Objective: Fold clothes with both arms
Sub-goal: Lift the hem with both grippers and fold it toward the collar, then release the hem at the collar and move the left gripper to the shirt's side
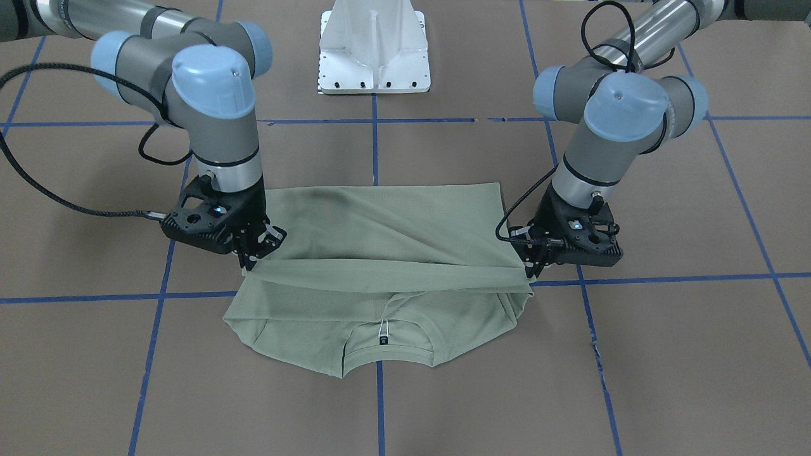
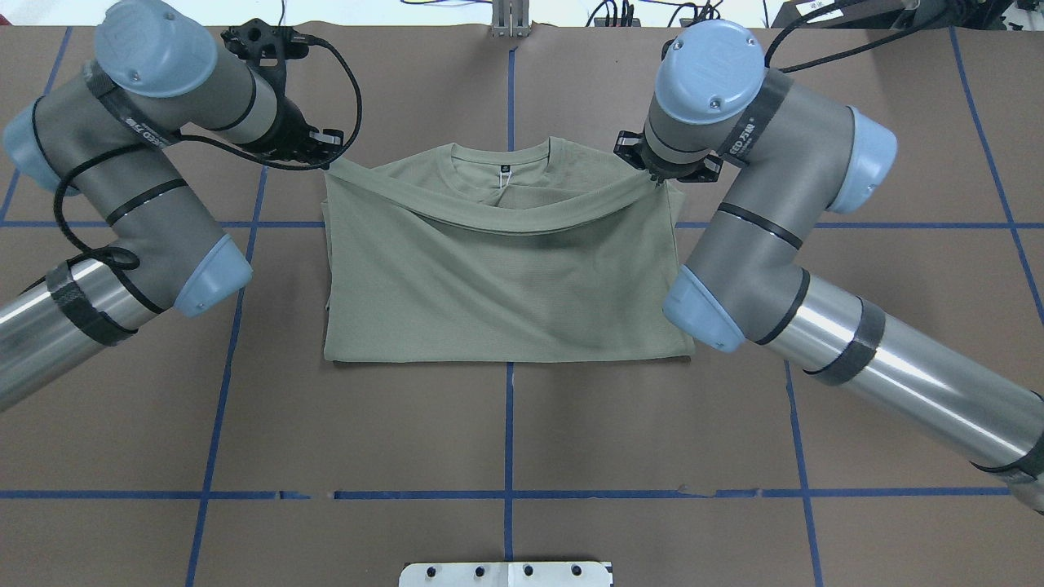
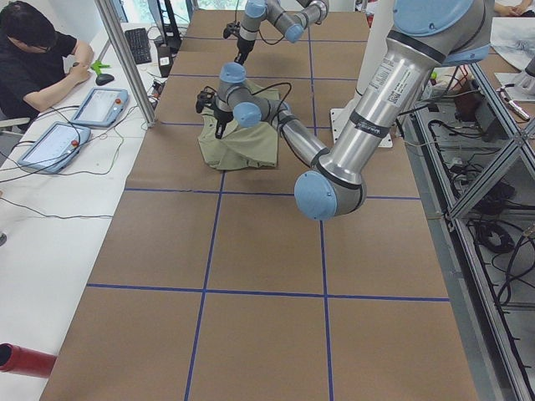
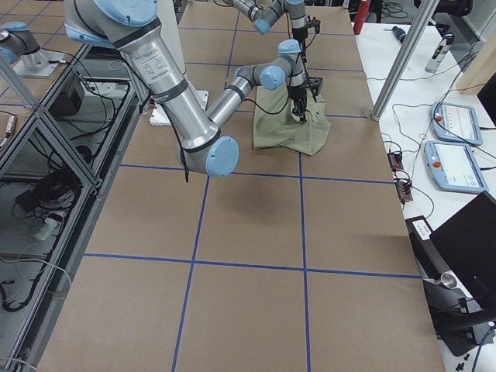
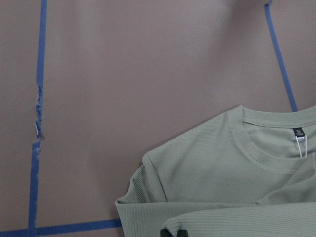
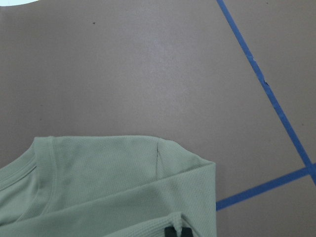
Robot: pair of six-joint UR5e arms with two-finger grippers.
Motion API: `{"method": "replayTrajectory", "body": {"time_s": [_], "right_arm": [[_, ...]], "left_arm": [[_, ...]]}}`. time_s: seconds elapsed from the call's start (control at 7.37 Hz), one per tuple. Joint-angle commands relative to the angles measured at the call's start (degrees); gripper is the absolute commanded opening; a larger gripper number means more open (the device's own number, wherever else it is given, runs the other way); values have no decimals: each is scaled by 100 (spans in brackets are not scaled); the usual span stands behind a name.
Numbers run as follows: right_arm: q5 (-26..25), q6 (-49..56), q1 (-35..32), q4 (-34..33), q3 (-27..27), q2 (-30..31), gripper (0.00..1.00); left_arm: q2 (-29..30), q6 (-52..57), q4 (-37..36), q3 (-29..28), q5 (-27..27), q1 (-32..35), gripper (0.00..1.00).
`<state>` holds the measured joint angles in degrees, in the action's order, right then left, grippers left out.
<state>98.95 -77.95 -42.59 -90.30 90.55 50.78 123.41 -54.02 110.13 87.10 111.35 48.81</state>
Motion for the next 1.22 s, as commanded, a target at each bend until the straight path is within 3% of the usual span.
{"method": "replayTrajectory", "body": {"time_s": [0.0,0.27,0.95,1.09], "right_arm": [[1,148,-109,1186,-1482,-217,0],[10,394,-232,1401,-1786,-218,0],[1,483,-294,1410,-1795,-121,0],[1,466,-285,1410,-1795,-130,14]], "left_arm": [[357,146,534,-1060,-16,-12,0],[482,190,1052,-1721,-60,-29,0],[473,331,1107,-1741,-52,-21,0],[473,331,1107,-1741,-52,-21,12]]}}
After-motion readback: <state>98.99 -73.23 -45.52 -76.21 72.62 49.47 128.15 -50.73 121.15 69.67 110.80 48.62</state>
